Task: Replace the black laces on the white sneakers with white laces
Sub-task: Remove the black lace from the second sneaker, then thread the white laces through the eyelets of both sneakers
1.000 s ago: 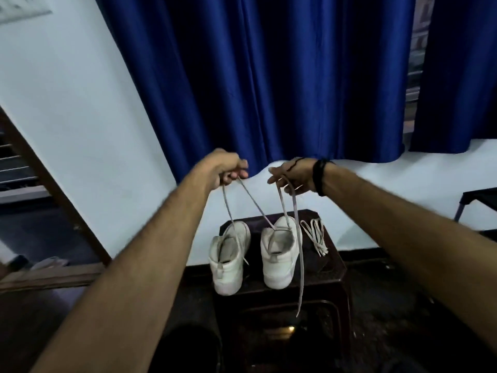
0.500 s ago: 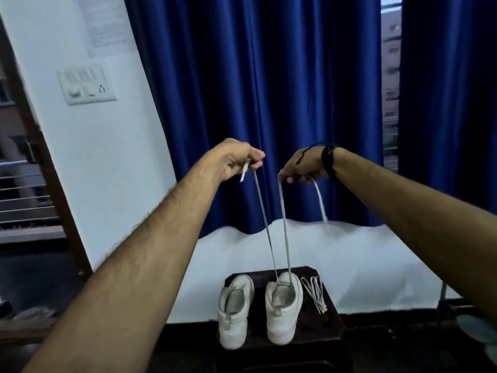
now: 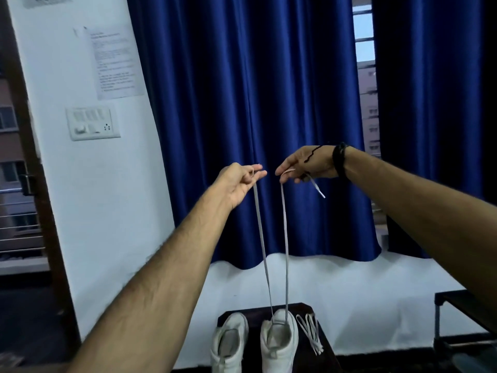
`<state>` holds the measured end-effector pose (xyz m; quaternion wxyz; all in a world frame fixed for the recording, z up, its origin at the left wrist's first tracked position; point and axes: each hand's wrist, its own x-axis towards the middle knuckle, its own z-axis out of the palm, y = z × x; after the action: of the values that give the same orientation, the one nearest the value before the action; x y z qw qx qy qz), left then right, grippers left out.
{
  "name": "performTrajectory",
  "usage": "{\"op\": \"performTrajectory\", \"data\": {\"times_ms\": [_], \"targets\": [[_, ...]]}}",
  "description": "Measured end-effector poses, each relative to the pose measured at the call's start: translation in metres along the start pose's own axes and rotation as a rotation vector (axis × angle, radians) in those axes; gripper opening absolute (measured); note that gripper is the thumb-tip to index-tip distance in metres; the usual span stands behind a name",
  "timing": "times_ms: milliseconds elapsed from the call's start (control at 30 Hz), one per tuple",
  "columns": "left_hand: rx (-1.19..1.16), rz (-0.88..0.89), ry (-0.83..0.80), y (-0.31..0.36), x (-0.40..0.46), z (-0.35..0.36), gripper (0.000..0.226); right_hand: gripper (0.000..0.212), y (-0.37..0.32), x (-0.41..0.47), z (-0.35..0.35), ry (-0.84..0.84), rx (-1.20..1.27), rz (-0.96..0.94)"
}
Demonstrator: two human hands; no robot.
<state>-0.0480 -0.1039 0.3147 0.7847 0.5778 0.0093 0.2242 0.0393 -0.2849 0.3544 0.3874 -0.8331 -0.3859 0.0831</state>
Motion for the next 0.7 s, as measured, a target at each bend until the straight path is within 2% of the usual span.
{"op": "performTrajectory", "data": {"times_ms": [100,233,400,533,700], "targets": [[0.004,0.037,-0.022,-0.004,0.002,0.001,0.043,0.02,-0.005,-0.005,-0.004,0.075,-0.125,-0.049],[0.067,0.082,0.043,-0.015,0.002,0.007,0.024,0.012,-0.008,-0.006,-0.006,0.125,-0.234,-0.08],[0.106,0.145,0.085,-0.019,0.004,0.011,0.015,0.005,-0.009,-0.002,-0.007,0.332,-0.334,-0.127],[0.056,0.185,0.07,-0.011,0.003,0.017,0.008,0.022,-0.011,-0.001,-0.014,0.401,-0.128,-0.171],[0.054,0.212,0.081,-0.004,0.0,0.019,0.013,0.012,0.001,-0.001,-0.005,0.258,0.257,-0.193]]}}
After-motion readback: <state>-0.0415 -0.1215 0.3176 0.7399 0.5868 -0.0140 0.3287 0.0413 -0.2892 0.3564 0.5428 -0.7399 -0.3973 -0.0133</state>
